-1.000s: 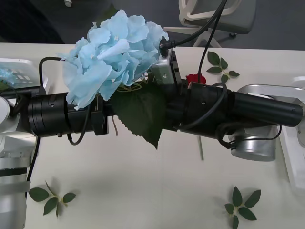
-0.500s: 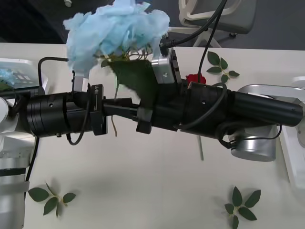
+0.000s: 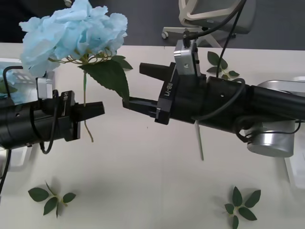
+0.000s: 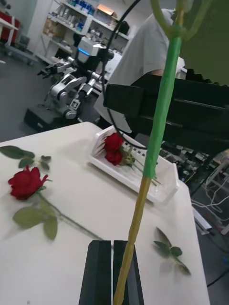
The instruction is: Put the red flowers into the right box and the blue flowers into the left box
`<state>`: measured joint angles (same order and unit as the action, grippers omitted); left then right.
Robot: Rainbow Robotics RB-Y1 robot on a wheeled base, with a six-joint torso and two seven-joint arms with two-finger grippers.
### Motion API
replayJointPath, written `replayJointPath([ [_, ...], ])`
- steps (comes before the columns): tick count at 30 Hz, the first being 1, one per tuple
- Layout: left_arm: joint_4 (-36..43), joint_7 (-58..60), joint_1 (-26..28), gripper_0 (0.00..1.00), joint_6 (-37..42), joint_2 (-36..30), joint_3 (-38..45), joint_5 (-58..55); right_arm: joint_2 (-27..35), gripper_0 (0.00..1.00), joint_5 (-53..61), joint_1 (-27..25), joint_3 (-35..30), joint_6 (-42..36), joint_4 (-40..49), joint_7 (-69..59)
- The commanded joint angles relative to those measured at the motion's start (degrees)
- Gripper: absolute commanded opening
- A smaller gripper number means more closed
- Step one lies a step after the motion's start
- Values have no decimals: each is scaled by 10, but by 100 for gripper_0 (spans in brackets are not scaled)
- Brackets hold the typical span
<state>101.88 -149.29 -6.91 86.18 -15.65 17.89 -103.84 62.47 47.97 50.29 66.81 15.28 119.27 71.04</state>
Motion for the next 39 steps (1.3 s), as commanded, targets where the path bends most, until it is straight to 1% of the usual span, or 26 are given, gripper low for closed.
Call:
replayJointPath([
  [1,44,-26,37,0,-3,-25,39,-4,35,92,12,-48,-57,-4,21,-23],
  [5,65,4,68,0,-10,-35,80,-3,57,92,42,-125,-164,-117,65,-35],
  [6,80,16,84,0,-22,-43,94,-2,64,92,62,-161,-214,-171,86,-37],
  [7,86,22,91,0,-29,-46,100,0,66,92,71,-176,-236,-195,95,-39],
  [8,97,33,104,0,-40,-51,110,1,70,92,86,-202,-280,-240,111,-42],
  [10,116,54,123,0,-54,-62,128,1,71,92,107,-240,-342,-306,134,-49],
  [11,121,60,128,0,-59,-64,134,1,73,92,114,-251,-360,-321,139,-56],
  [12,131,73,139,0,-66,-69,146,1,77,92,122,-266,-389,-351,150,-74],
  [13,140,83,150,0,-74,-72,159,1,78,92,125,-277,-411,-379,161,-93],
  [15,151,97,165,0,-85,-76,179,1,78,92,127,-284,-434,-418,175,-129],
  [17,158,106,178,0,-95,-81,198,3,79,92,127,-284,-452,-457,187,-177],
  [19,163,110,194,0,-108,-87,223,15,78,92,110,-280,-476,-523,204,-252],
  [22,163,115,209,0,-129,-94,253,37,71,92,85,-256,-484,-622,225,-351],
  [23,163,117,210,0,-132,-96,261,42,70,92,84,-248,-484,-641,229,-369],
  [26,163,147,216,0,-154,-103,292,82,51,92,85,-204,-484,-751,243,-452],
  [30,163,197,216,0,-180,-112,319,145,18,92,72,-168,-478,-845,244,-519],
  [33,163,226,215,0,-199,-122,326,196,10,92,42,-133,-440,-886,236,-571],
  [36,163,255,214,0,-225,-130,326,252,7,93,6,-97,-382,-892,210,-617],
  [39,157,284,206,0,-246,-134,325,310,-5,92,-24,-63,-327,-895,166,-631],
])
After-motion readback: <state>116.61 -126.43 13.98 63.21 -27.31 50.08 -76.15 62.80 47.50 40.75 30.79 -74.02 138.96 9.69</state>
